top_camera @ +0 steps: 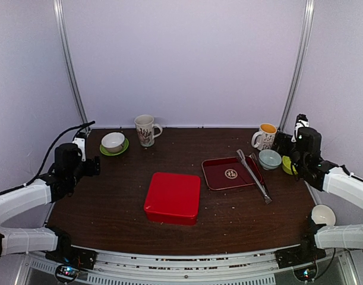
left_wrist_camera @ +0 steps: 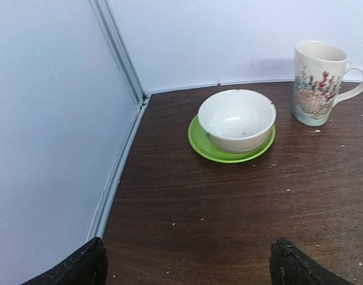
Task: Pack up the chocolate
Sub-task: Reset both arms
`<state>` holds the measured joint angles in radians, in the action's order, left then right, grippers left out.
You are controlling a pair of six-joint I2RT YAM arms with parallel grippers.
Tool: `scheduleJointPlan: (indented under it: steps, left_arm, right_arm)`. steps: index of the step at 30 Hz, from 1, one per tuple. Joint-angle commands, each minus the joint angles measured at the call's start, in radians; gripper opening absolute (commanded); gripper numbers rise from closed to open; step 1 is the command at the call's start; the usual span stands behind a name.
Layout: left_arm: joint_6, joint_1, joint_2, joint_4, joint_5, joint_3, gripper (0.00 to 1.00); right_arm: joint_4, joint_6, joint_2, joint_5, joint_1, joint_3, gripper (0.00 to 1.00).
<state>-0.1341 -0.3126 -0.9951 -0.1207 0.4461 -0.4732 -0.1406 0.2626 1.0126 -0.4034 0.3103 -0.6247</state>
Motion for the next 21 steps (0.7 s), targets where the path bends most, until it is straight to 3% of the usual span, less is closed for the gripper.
scheduleJointPlan:
  steps: [1, 4, 13, 19, 21]
  left_arm:
    - [0.075, 0.107, -0.052, -0.201, -0.056, -0.011, 0.97]
    - [0.092, 0.136, -0.105, -0.257, -0.064, -0.023, 0.98]
    - [0.106, 0.227, -0.183, -0.353, -0.078, 0.003, 0.98]
    - [0.061, 0.29, -0.268, -0.533, -0.17, 0.062, 0.98]
    - [0.072, 0.296, -0.295, -0.517, -0.174, 0.035, 0.97]
  right_arm:
    - [-0.4, -0.171, -0.068, -0.046, -0.013, 0.209, 1.0]
    - [-0.722, -0.321, -0.067, 0.094, -0.024, 0.391, 1.0]
    - [-0.635, -0.34, 0.102, 0.291, -0.153, 0.314, 1.0]
    - [-0.957, -0.296, 0.297, 0.252, -0.19, 0.395, 1.0]
    - [-1.027, -0.285, 0.358, 0.237, -0.201, 0.408, 1.0]
